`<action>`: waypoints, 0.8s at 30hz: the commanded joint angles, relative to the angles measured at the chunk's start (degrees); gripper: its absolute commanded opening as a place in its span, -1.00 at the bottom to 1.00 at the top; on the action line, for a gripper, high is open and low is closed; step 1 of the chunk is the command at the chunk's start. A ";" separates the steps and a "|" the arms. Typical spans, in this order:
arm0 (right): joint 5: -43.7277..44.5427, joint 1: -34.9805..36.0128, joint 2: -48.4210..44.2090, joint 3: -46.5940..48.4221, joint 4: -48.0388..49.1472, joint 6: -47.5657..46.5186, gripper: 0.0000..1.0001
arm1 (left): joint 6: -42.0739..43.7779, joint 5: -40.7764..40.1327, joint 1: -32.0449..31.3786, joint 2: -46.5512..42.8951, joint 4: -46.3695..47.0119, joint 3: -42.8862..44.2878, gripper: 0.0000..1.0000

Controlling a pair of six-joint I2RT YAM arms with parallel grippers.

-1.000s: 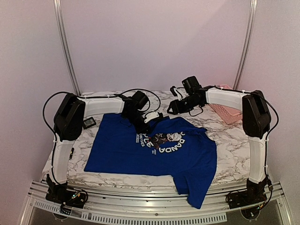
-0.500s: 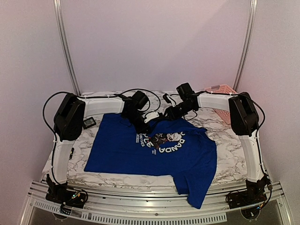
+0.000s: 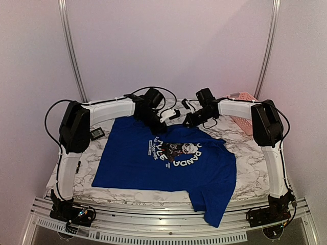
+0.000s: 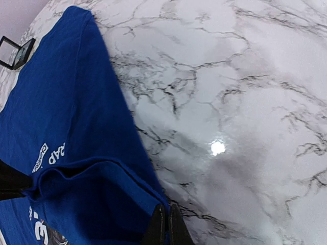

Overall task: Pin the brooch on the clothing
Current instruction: Smooth out the flattened clothing at the center of the board.

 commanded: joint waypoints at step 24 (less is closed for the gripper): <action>33.58 -4.94 -0.64 7.24 27.66 -5.79 -1.00 | 0.36 -29.01 0.46 20.85 29.03 22.77 -1.00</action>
